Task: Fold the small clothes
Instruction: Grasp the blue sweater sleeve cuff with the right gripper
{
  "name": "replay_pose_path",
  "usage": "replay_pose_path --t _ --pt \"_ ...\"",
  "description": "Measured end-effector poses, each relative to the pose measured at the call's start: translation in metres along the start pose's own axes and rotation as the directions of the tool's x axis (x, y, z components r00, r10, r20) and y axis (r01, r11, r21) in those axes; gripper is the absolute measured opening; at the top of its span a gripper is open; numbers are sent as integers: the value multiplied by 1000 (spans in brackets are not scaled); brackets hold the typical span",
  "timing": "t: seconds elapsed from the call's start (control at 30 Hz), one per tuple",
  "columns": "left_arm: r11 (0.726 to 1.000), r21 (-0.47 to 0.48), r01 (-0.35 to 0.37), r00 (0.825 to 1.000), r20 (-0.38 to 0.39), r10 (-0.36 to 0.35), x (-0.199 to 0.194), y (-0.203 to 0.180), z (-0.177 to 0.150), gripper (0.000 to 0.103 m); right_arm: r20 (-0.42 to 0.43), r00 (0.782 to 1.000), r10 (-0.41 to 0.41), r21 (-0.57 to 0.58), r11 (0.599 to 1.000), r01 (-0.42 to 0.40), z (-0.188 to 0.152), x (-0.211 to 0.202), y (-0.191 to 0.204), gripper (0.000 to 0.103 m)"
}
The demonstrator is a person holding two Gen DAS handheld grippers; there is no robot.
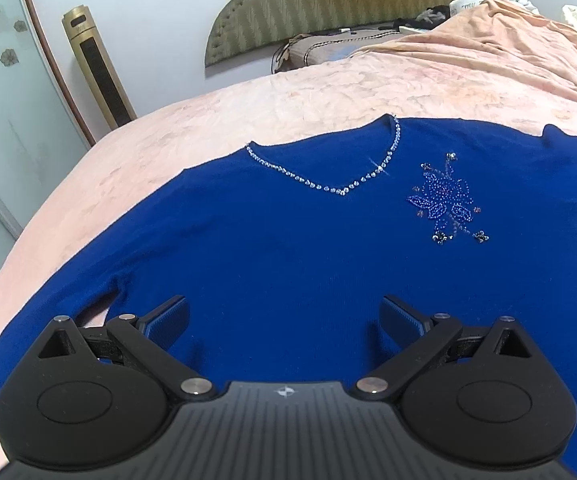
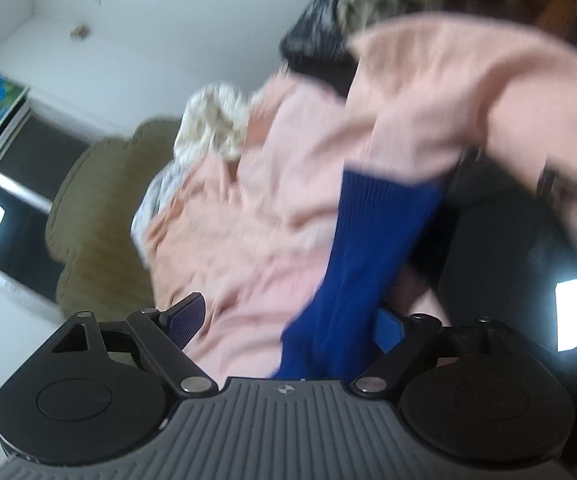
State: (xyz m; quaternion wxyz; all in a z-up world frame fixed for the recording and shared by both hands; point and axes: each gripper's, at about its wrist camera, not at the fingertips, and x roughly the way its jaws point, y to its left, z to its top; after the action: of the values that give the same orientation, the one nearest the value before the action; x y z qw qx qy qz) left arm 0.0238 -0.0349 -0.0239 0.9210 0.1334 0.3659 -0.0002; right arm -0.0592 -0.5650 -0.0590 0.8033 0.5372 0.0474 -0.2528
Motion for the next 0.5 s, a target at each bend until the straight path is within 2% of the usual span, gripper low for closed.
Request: replay_pose_path --t 0.1,0.2,0.27,0.4,0.5 --pt "1000 1 7 1000 2 -7 -1 1 0 102 43 999 -15 30 999 13 12 10 -8 79" --pt "1000 1 11 1000 10 -11 -4 2 2 102 28 998 -51 40 998 50 19 20 -10 54" --pt "1000 2 11 1000 18 -11 -5 4 4 102 23 997 -68 20 997 68 20 24 -9 12" --pt "999 31 5 1000 31 -6 -7 3 11 102 25 994 -103 -60 993 104 16 25 6 10" --pt "999 48 -3 1000 28 2 -2 3 17 102 83 989 -126 -157 978 137 16 11 27 10"
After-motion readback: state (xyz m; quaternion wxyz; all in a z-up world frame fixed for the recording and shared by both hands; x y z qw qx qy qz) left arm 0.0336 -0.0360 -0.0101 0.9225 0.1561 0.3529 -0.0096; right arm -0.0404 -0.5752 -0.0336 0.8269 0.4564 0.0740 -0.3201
